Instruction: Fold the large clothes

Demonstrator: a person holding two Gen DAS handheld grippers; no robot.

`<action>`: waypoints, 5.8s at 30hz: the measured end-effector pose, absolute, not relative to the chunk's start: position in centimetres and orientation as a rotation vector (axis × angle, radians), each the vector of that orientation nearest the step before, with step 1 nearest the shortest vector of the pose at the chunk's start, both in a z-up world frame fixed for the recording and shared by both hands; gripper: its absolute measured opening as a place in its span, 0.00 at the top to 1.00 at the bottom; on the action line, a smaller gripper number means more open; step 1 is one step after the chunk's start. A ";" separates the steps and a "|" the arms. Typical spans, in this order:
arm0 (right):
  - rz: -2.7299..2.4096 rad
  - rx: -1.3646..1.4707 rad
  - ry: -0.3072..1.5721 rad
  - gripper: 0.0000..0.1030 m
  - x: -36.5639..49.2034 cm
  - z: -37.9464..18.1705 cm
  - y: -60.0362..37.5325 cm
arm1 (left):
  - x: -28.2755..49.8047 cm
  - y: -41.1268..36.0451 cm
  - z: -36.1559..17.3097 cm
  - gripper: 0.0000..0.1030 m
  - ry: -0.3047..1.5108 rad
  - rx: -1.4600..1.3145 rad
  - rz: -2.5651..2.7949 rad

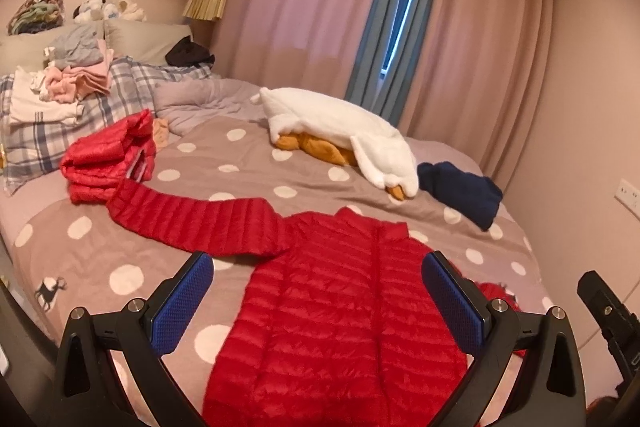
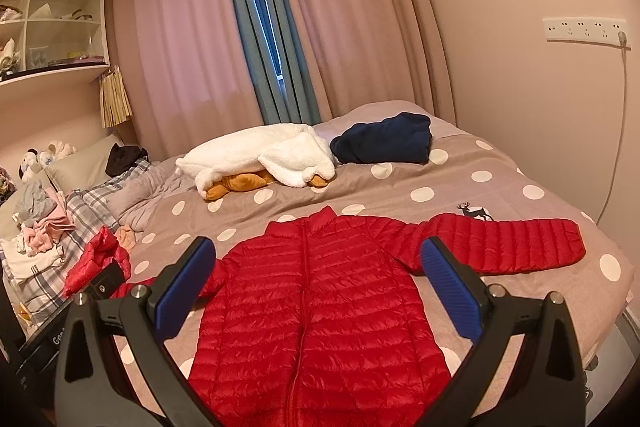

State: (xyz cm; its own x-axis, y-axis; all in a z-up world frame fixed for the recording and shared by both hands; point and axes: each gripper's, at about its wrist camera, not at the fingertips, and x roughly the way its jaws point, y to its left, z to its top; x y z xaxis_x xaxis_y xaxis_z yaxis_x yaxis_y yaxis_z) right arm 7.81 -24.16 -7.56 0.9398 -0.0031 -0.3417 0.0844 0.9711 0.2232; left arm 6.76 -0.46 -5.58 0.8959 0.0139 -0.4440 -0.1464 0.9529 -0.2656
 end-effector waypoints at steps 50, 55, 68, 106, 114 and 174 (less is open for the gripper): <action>-0.559 0.461 0.600 0.01 23.1 -22.2 -43.7 | 24.6 11.9 -21.3 0.00 0.706 -0.635 0.511; -0.611 0.416 0.626 0.01 23.4 -22.8 -44.5 | 25.8 11.7 -23.6 0.00 0.777 -0.709 0.422; -0.723 0.533 0.635 0.01 20.9 -24.7 -49.6 | 26.0 15.0 -26.9 0.24 0.783 -0.995 0.271; -0.855 0.977 0.429 0.80 17.5 -31.8 -57.0 | 27.3 26.6 -29.1 0.71 0.659 -1.000 0.378; -0.667 1.242 0.301 0.98 14.8 -34.6 -59.6 | 26.4 26.4 -29.4 0.71 0.612 -1.013 0.367; -0.257 0.451 0.798 0.53 32.7 -26.1 -34.0 | 27.3 21.7 -26.7 0.77 0.645 -0.657 0.496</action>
